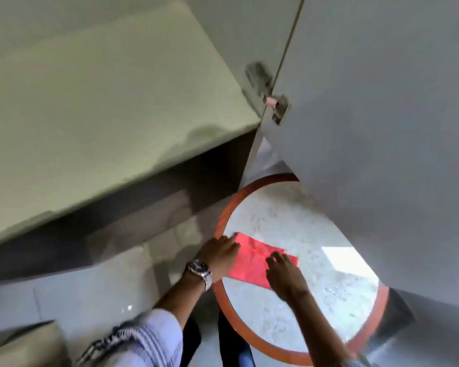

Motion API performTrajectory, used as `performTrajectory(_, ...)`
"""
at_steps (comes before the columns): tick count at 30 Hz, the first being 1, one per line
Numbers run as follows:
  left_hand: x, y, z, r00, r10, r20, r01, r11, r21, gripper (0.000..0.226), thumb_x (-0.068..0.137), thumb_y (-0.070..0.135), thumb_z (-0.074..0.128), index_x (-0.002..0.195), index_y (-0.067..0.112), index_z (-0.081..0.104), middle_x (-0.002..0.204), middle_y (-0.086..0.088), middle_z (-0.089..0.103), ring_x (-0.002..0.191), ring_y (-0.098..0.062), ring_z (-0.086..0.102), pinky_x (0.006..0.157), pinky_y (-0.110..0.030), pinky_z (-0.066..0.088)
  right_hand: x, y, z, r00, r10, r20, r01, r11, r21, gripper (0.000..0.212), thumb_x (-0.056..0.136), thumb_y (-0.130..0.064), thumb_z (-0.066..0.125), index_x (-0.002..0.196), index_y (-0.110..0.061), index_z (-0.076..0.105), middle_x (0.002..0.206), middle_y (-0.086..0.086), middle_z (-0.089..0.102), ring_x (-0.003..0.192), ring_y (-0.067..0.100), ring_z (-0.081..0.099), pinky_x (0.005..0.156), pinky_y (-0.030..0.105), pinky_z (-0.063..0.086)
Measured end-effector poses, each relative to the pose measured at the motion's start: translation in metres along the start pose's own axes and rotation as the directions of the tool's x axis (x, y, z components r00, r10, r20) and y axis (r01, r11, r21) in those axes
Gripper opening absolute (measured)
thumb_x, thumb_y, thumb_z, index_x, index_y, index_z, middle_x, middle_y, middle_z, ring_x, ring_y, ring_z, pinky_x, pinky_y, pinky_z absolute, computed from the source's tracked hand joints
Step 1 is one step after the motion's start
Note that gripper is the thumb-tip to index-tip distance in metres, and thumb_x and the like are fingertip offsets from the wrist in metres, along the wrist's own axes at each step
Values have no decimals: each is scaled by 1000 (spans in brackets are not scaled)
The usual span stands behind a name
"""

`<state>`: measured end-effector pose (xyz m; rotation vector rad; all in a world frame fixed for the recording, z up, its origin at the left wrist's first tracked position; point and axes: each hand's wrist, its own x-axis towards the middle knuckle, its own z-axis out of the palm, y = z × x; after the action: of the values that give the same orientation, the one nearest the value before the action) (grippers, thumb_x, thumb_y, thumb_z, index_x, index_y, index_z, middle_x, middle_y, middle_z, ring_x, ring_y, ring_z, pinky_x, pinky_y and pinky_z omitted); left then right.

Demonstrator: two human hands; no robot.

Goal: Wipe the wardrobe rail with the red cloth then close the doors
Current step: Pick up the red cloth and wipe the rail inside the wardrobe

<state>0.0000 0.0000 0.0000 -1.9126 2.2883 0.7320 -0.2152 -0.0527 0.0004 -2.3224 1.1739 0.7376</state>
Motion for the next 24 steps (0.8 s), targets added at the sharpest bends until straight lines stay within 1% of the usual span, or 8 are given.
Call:
performTrajectory(3, 17, 21, 80, 970, -61, 237, 68, 997, -21, 57, 89, 23, 56, 143, 16, 39, 154, -8, 35, 141, -29, 35, 110, -49, 39, 21, 10, 62, 998, 37, 54, -34, 998, -62, 59, 96, -14, 46, 153, -9, 31, 160, 10, 30, 145, 31, 31, 114, 42, 36)
performTrajectory(6, 26, 31, 118, 921, -232, 312, 254, 967, -29, 73, 91, 11, 54, 155, 18, 20, 166, -3, 8, 152, -27, 13, 118, -48, 31, 32, 14, 93, 998, 8, -68, -18, 989, -149, 51, 84, -9, 51, 133, -3, 61, 136, 18, 62, 119, 41, 61, 96, 47, 54)
performTrajectory(8, 41, 34, 118, 968, -209, 140, 215, 976, -23, 61, 81, -5, 45, 139, 14, 51, 152, -12, 42, 137, -33, 46, 95, -43, 56, 35, 17, 92, 989, -62, -131, 27, 968, -249, 40, 74, -6, 60, 111, -3, 75, 110, 16, 74, 90, 38, 72, 71, 44, 62)
performTrajectory(9, 48, 36, 110, 984, -153, 90, 151, 988, 33, 52, 76, -2, 40, 115, 15, 70, 128, -11, 65, 113, -30, 66, 74, -35, 62, 36, 19, 89, 987, -78, -142, 36, 959, -280, 39, 67, -5, 70, 106, -4, 76, 103, 15, 75, 82, 35, 71, 63, 40, 61)
performTrajectory(12, 53, 30, 84, 986, -156, 50, 145, 972, 183, 39, 71, 9, 36, 69, 20, 74, 71, 3, 70, 64, -16, 70, 44, -21, 53, 30, 17, 70, 977, -100, -190, 39, 952, -303, 46, 56, -5, 82, 102, -6, 77, 95, 11, 75, 73, 28, 69, 54, 35, 57)
performTrajectory(16, 38, 16, 16, 990, -100, -99, 115, 980, 162, 36, 70, 6, 37, 73, 18, 71, 65, 1, 65, 62, -19, 68, 52, -24, 55, 11, -12, 21, 957, -90, -276, 14, 964, -267, 46, 58, -5, 86, 103, -3, 77, 97, 14, 74, 78, 32, 70, 59, 37, 60)
performTrajectory(20, -5, -12, -90, 992, -77, -103, 97, 973, 209, 39, 83, 1, 55, 120, 10, 61, 114, -10, 68, 113, -31, 62, 80, -38, 59, -11, -59, -65, 907, -64, -416, 5, 990, -143, 46, 64, 0, 88, 107, 3, 73, 99, 21, 73, 82, 38, 71, 65, 45, 62)
performTrajectory(24, -59, -46, -231, 976, 41, -215, 22, 959, 281, 49, 71, 18, 77, 117, 10, 62, 113, -8, 68, 103, -29, 65, 75, -35, 57, -38, -117, -179, 792, -94, -603, 11, 990, -140, 33, 82, 1, 70, 115, 0, 67, 108, 20, 67, 90, 39, 67, 74, 49, 57)
